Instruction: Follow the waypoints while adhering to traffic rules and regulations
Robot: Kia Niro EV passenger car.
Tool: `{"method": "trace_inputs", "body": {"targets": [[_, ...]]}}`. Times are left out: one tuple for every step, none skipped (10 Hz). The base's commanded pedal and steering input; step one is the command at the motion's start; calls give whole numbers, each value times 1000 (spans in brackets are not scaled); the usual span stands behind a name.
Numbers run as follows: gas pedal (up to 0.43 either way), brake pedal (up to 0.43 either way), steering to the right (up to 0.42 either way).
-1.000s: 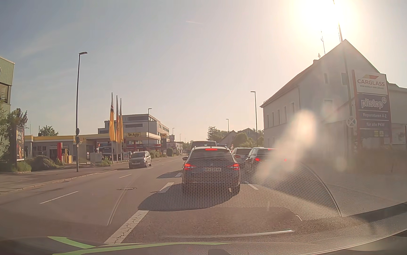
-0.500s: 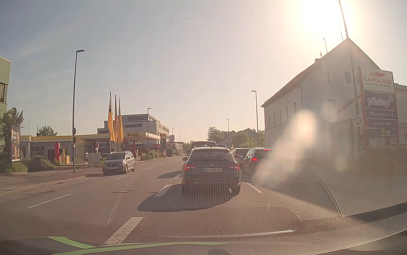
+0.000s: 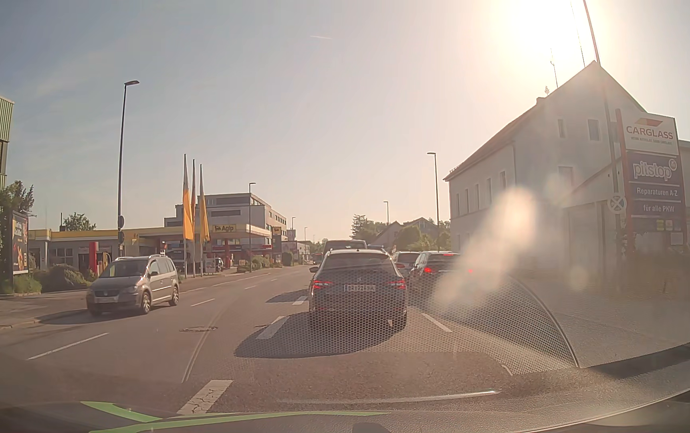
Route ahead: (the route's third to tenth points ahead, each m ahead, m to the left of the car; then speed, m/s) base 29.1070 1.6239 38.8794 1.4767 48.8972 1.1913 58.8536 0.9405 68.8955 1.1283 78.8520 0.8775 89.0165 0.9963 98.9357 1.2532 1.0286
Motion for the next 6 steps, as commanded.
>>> {"method": "trace_inputs", "body": {"targets": [[0,98,-1],[0,91,-1],[0,91,-1],[0,91,-1],[0,91,-1],[0,79,-1]]}}
